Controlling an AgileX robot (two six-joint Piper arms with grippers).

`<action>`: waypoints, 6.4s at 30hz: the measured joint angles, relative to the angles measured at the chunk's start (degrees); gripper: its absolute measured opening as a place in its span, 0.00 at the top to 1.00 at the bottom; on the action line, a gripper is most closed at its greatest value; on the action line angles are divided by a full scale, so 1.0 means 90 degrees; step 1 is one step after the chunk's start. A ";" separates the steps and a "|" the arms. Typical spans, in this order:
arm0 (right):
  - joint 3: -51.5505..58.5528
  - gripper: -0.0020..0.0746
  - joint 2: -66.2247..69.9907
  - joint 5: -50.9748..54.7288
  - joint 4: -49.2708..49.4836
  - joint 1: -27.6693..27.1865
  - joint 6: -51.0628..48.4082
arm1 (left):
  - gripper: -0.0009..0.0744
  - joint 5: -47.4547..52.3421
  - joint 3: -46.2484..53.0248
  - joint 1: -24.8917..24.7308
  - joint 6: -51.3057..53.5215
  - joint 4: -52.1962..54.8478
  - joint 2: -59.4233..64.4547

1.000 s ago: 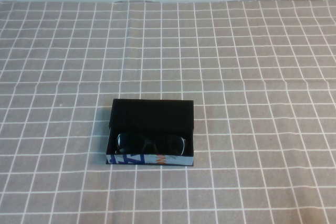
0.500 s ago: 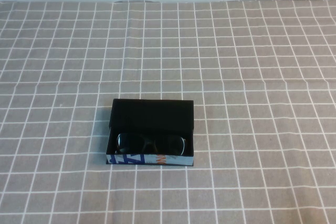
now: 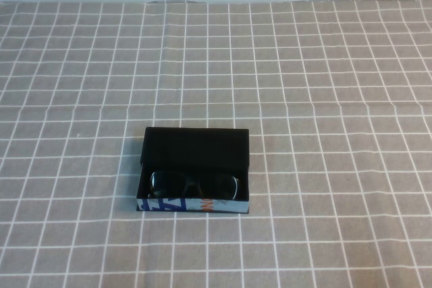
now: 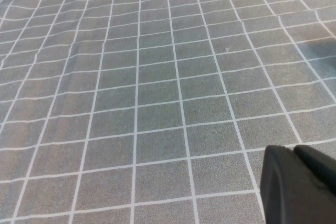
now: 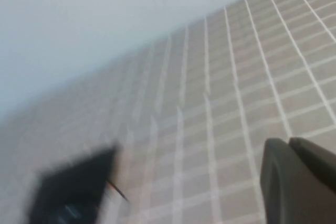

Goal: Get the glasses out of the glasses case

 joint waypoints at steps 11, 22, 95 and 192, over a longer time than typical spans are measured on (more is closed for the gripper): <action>0.0000 1.00 0.0000 -0.0385 0.2422 0.0000 0.0000 | 0.99 0.0000 0.0000 0.0000 0.0000 0.0000 0.0000; -0.2222 1.00 0.3225 0.3193 -0.0070 0.0000 0.0696 | 0.99 0.0000 0.0000 0.0000 0.0000 0.0000 0.0000; -1.2177 0.53 1.4049 0.5600 -0.3077 0.3970 -0.4331 | 0.99 0.0000 0.0000 0.0000 0.0000 0.0000 0.0000; -0.5465 0.99 0.6192 0.5368 -0.4352 0.2100 0.3184 | 0.99 0.0000 0.0000 0.0000 0.0000 0.0000 0.0000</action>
